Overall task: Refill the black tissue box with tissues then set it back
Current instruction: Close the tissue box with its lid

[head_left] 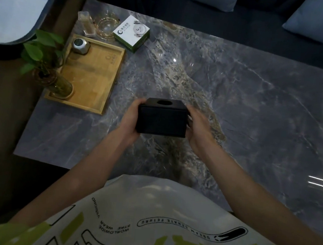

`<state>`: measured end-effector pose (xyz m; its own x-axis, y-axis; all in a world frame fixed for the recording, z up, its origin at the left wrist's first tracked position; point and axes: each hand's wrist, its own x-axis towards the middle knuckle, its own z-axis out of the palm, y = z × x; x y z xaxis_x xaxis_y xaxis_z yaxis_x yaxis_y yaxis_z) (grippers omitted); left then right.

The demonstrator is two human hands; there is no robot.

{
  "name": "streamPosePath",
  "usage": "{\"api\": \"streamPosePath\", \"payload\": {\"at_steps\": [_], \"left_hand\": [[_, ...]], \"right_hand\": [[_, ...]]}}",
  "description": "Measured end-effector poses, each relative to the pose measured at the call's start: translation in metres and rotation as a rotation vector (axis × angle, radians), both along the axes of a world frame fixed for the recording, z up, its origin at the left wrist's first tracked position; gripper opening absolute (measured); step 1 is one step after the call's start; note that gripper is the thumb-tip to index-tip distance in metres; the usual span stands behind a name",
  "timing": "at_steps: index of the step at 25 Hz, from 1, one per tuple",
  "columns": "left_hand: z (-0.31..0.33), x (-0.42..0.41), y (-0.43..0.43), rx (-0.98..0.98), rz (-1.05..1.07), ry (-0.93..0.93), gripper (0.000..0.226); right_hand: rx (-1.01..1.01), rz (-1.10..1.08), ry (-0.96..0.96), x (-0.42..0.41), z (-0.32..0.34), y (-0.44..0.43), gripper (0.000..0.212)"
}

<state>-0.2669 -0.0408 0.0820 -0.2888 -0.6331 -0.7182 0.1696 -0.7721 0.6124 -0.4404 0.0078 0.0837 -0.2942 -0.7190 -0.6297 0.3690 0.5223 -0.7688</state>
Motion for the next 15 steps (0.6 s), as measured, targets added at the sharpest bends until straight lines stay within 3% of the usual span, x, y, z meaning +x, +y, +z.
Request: {"api": "streamPosePath", "payload": {"at_steps": [9, 15], "left_hand": [[-0.001, 0.043, 0.014, -0.168, -0.033, 0.043, 0.047], [-0.007, 0.101, 0.017, -0.204, 0.013, -0.236, 0.071]], "right_hand": [[0.074, 0.123, -0.046, 0.038, -0.004, -0.002, 0.010], [0.052, 0.278, 0.001, 0.086, -0.011, -0.001, 0.028]]}}
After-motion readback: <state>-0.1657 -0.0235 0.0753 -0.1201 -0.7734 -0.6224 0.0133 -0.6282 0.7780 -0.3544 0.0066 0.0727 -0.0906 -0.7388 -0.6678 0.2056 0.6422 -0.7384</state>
